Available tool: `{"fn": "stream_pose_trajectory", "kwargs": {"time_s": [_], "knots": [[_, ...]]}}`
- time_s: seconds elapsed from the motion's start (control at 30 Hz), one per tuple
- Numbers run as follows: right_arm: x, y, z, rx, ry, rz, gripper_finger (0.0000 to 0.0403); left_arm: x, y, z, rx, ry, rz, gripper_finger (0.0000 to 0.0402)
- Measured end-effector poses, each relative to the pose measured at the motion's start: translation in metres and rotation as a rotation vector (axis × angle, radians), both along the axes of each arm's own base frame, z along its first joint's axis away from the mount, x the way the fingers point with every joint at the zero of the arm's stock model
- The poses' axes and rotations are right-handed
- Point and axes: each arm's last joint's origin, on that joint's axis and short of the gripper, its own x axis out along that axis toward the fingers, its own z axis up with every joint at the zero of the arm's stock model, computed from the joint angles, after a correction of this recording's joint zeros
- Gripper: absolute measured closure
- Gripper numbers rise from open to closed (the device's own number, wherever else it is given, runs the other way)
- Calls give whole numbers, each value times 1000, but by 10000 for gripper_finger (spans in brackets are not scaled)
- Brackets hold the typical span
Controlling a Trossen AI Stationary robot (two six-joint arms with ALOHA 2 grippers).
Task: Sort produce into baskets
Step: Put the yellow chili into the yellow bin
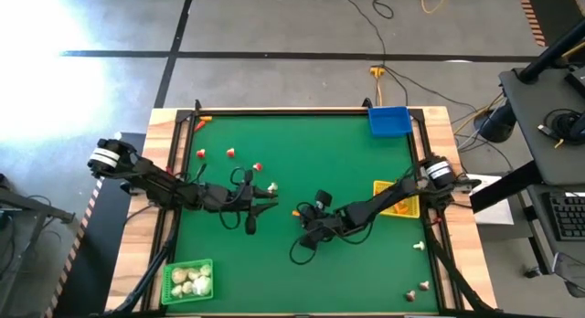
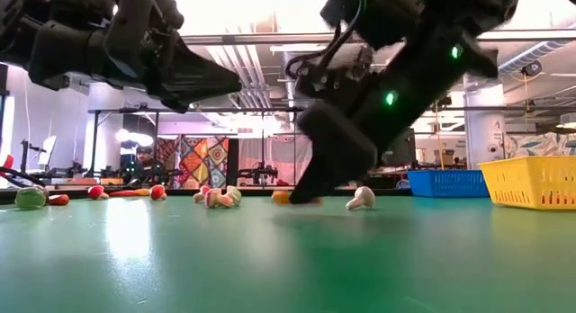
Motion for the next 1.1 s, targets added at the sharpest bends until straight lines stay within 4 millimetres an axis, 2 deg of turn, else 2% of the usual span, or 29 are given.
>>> {"fn": "stream_pose_trajectory", "kwargs": {"time_s": [0.1,0.17,0.33,0.43,0.53,0.63,0.83,1.1], "knots": [[-14,-2,34,-68,-2,-47,387,1,0,0,2,11,-1,313],[-31,-6,55,-79,29,-102,386,0,-1,-1,-7,15,0,313],[-93,-19,96,-28,156,-333,385,-2,-3,-6,-48,52,-5,313],[-135,-29,104,21,259,-535,385,-4,-7,-8,-55,66,-22,313],[-168,-34,103,102,319,-725,385,-7,-13,-10,-60,74,-47,313],[-183,-31,92,202,333,-820,385,-9,-19,-11,-72,78,-71,313],[-193,-30,67,286,384,-914,385,-12,-28,-11,-69,80,-109,313],[-190,-28,54,269,412,-940,385,-13,-29,-11,-61,80,-110,313]]}}
